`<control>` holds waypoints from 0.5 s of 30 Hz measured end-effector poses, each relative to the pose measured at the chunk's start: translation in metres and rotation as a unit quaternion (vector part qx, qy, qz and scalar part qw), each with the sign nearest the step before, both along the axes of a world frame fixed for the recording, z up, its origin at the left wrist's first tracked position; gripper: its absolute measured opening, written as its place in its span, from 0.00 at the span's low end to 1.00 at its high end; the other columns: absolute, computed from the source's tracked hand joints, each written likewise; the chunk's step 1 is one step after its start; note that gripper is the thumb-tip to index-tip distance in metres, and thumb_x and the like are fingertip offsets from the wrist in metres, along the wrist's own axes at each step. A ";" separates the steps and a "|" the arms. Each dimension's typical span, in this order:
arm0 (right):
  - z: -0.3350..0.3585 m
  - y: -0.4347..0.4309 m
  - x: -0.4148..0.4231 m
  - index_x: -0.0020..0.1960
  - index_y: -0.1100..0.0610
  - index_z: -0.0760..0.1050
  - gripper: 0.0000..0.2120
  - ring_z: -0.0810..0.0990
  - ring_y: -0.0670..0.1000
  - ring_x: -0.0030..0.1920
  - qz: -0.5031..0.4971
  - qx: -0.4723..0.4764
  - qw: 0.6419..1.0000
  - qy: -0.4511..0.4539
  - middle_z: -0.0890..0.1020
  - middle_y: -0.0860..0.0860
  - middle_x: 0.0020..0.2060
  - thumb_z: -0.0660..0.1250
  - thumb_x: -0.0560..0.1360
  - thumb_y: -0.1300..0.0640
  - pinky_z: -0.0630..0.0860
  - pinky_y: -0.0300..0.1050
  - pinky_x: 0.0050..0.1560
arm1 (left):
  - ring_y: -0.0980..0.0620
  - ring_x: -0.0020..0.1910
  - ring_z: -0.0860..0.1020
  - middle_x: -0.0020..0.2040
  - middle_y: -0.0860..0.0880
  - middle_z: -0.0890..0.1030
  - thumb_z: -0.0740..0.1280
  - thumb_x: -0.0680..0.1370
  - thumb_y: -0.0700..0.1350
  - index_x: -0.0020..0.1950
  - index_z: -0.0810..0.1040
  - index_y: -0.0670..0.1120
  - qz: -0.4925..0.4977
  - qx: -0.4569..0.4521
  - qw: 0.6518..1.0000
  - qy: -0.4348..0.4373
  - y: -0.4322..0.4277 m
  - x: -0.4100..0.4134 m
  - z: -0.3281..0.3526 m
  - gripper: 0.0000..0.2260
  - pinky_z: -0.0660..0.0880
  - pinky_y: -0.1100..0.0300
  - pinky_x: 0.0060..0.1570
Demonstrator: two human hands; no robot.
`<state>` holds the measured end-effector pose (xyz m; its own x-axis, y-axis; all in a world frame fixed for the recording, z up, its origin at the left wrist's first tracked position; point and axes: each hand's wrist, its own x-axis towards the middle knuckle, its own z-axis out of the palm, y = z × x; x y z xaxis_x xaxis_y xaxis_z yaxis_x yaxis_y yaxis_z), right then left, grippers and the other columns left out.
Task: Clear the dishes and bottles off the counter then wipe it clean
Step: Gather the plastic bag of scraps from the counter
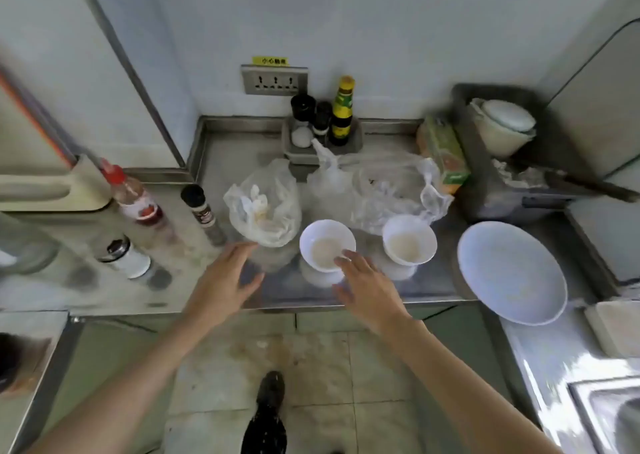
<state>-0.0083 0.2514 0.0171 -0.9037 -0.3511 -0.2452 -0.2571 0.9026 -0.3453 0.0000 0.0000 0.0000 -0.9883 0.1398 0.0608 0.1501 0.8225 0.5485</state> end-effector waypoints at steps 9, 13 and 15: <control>-0.030 -0.085 -0.126 0.76 0.56 0.49 0.43 0.57 0.58 0.73 -0.004 -0.018 0.998 -0.057 0.56 0.56 0.74 0.68 0.72 0.43 0.56 0.50 0.71 | 0.43 0.68 0.64 0.70 0.42 0.64 0.73 0.71 0.47 0.72 0.62 0.42 -0.014 -0.030 0.998 -0.047 -0.035 -0.112 -0.029 0.34 0.64 0.48 0.66; -0.052 -0.109 -0.147 0.76 0.59 0.39 0.52 0.50 0.58 0.76 0.011 0.098 0.992 -0.079 0.48 0.58 0.76 0.66 0.70 0.36 0.44 0.55 0.74 | 0.44 0.66 0.67 0.69 0.43 0.64 0.72 0.71 0.47 0.73 0.60 0.44 -0.037 -0.018 0.996 -0.082 -0.046 -0.119 -0.051 0.34 0.68 0.46 0.62; -0.063 -0.118 -0.151 0.76 0.62 0.44 0.48 0.58 0.60 0.73 0.012 0.122 0.990 -0.072 0.57 0.60 0.74 0.66 0.71 0.39 0.46 0.56 0.73 | 0.45 0.62 0.71 0.67 0.44 0.66 0.72 0.71 0.47 0.73 0.59 0.44 -0.049 -0.003 0.995 -0.086 -0.050 -0.120 -0.056 0.35 0.71 0.47 0.60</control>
<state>-0.1594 0.1330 -0.0457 -0.8451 -0.2876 -0.4506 -0.2444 0.9576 -0.1529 -0.1204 -0.0504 -0.0556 -0.9655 0.2366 -0.1089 0.1348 0.8119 0.5681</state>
